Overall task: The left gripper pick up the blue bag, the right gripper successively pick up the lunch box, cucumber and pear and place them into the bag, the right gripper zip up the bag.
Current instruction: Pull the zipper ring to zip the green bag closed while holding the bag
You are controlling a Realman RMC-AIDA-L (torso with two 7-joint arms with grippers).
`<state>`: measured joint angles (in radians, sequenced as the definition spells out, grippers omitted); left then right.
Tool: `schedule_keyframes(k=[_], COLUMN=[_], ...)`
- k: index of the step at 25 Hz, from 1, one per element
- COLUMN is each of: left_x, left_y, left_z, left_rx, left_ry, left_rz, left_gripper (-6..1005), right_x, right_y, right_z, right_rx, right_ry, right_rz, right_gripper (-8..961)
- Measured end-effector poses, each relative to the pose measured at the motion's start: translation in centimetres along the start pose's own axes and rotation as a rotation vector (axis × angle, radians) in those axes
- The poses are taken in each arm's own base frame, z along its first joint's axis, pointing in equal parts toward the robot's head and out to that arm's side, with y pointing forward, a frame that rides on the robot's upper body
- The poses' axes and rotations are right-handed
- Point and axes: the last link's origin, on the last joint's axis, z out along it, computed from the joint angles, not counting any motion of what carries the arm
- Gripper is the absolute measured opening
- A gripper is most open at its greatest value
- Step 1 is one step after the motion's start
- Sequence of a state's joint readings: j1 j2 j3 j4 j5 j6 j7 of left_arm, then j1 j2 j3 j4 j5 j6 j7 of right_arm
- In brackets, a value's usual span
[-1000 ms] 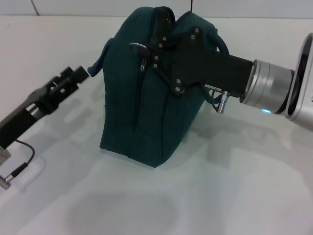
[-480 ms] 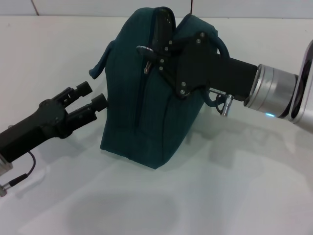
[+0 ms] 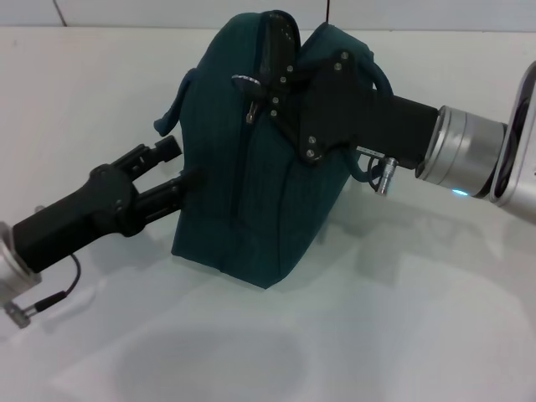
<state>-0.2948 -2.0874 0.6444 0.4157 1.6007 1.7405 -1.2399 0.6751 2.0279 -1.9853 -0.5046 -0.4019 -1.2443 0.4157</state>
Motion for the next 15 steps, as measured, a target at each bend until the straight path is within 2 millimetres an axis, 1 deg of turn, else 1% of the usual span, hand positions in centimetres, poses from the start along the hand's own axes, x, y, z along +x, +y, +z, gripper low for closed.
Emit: schedule_keyframes(k=[5, 9, 14, 15], left_x=[-0.12, -0.14, -0.07, -0.11], left_y=[-0.44, -0.49, -0.70, -0.72], left_z=[0.63, 0.73, 0.98, 1.02], left_rx=[0.015, 0.017, 0.023, 0.025], left_ry=[-0.009, -0.010, -0.014, -0.014], left_rz=[-0.011, -0.009, -0.006, -0.008], left_gripper=[766, 761, 558, 536], right_x=[-0.01, -0.02, -0.01, -0.01], right_y=[-0.02, -0.03, 0.00, 0.02], right_z=[0.02, 0.04, 0.05, 0.05], right_rx=[0.000, 0.000, -0.002, -0.003], right_ry=[0.000, 0.000, 0.000, 0.000], right_rz=[0.000, -0.002, -0.013, -0.013], right_gripper=[11, 11, 11, 11])
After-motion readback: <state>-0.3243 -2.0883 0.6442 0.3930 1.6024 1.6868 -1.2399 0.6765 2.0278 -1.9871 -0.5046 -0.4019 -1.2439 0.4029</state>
